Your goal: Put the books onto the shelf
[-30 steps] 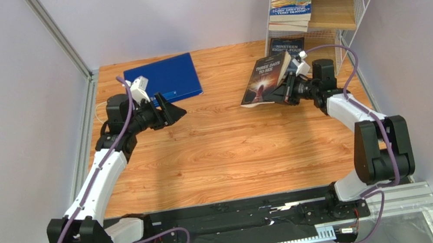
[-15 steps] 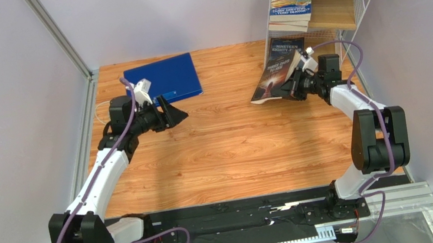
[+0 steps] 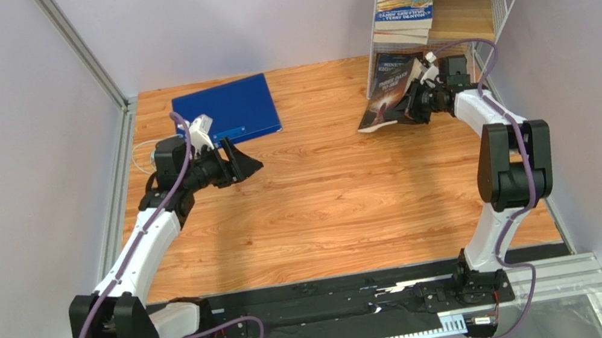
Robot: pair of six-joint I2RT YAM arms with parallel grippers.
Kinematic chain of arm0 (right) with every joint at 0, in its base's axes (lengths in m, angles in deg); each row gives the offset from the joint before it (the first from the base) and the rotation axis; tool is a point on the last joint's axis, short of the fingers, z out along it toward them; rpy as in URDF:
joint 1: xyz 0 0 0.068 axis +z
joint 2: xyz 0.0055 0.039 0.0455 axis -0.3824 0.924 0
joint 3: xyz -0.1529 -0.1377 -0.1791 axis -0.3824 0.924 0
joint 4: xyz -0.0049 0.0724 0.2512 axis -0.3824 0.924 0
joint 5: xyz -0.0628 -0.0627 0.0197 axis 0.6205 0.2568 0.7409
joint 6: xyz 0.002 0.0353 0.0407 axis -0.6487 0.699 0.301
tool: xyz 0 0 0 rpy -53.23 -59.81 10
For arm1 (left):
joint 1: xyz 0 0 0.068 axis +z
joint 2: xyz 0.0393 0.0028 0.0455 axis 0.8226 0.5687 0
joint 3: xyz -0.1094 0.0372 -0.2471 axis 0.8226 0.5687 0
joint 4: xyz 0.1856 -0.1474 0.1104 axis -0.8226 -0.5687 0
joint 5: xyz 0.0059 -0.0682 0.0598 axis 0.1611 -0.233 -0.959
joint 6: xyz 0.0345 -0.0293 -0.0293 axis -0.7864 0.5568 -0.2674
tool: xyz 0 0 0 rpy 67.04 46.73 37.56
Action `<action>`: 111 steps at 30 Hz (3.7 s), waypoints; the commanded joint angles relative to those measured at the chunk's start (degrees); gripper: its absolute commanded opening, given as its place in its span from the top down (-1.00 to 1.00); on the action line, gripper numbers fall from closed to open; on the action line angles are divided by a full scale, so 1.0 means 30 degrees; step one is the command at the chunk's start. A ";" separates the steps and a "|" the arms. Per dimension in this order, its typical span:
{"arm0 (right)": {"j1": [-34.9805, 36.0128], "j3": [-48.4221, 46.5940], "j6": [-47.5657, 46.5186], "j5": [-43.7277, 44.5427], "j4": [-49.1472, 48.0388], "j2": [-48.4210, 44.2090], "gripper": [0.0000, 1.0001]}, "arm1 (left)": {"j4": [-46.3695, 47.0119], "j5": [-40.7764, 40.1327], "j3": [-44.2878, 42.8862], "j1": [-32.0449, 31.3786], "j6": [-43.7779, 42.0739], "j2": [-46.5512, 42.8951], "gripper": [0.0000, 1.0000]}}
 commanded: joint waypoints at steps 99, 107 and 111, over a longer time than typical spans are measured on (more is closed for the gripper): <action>0.4460 -0.7684 -0.1784 1.5112 0.7576 0.6020 1.00 | 0.2284 0.1162 0.2799 0.0029 -0.0009 -0.0557 -0.42; 0.4783 -0.8240 -0.1080 1.2627 0.7283 0.7543 1.00 | 0.2255 0.1104 0.2946 0.0029 -0.0037 -0.0850 -0.41; 0.4783 -0.8943 -0.0846 1.2474 0.7225 0.8189 1.00 | 0.2196 0.1045 0.2946 0.0029 -0.0125 -0.0938 -0.41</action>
